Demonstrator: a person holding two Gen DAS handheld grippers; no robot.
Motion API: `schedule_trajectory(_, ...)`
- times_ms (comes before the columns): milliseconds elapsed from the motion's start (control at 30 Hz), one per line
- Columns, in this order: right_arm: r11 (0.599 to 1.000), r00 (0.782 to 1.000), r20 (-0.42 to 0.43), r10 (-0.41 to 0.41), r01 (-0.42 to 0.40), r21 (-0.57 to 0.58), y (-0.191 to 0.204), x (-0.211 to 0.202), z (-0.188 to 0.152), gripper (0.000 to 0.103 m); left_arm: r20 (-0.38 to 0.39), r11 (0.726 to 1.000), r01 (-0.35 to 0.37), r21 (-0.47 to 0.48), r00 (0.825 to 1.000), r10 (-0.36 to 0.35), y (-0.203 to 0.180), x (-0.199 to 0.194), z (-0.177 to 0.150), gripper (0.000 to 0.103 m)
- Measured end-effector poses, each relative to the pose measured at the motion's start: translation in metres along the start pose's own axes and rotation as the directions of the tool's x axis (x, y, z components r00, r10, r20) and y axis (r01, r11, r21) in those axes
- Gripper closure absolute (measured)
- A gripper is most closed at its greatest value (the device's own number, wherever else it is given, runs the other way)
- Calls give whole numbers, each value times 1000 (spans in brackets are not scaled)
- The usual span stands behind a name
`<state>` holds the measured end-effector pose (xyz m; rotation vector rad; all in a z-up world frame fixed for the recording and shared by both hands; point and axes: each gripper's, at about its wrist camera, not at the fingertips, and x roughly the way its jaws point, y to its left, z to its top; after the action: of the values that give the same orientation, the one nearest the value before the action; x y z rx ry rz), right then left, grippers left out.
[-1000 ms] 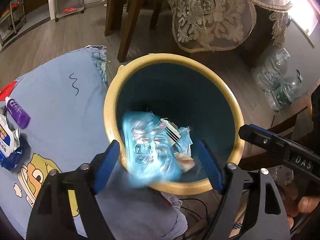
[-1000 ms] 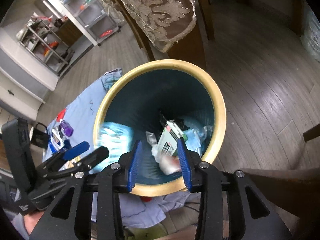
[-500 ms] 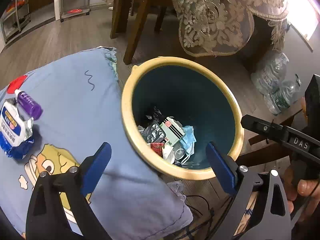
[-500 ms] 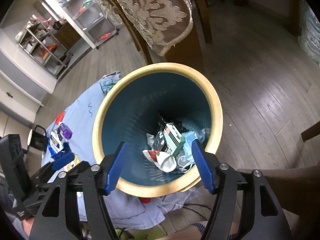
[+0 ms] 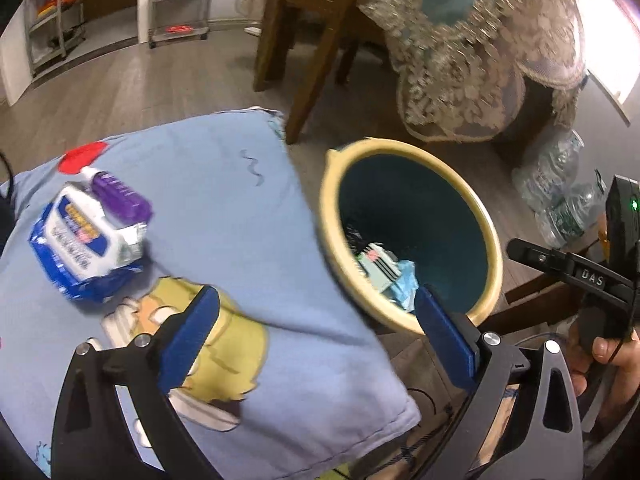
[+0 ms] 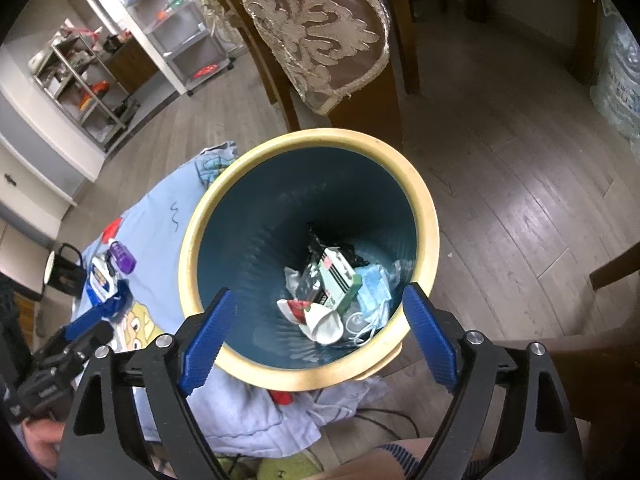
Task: Collect trash
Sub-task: 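Move both open grippers back toward the cushion, then grasp the blue wet-wipes pack with the left gripper while the right grasps the purple spray bottle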
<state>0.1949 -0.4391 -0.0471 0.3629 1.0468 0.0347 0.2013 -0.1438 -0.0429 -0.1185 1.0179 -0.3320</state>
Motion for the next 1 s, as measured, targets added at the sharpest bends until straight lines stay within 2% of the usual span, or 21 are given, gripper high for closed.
schedule_trajectory(367, 999, 1000, 0, -15, 15, -29, 7, -1, -1, 15, 25, 992, -71, -103, 997, 74, 78, -30, -15, 7)
schedule_trajectory(633, 997, 999, -22, -46, 44, -60, 17, 6, -1, 14, 45, 969, -122, -214, 990, 134, 155, -55, -18, 6)
schedule_trajectory(733, 995, 998, -29, -63, 60, -75, 21, 8, -1, 14, 59, 956, -116, -268, 989, 136, 178, -58, -18, 6)
schedule_trajectory(933, 990, 994, -48, -99, 93, -106, 27, 15, -1, 14, 98, 945, -36, -325, 993, 72, 199, -40, -12, 7)
schedule_trajectory(1000, 989, 993, -50, -107, 100, -111, 28, 16, -1, 14, 99, 937, -26, -349, 993, 65, 206, -31, -11, 12)
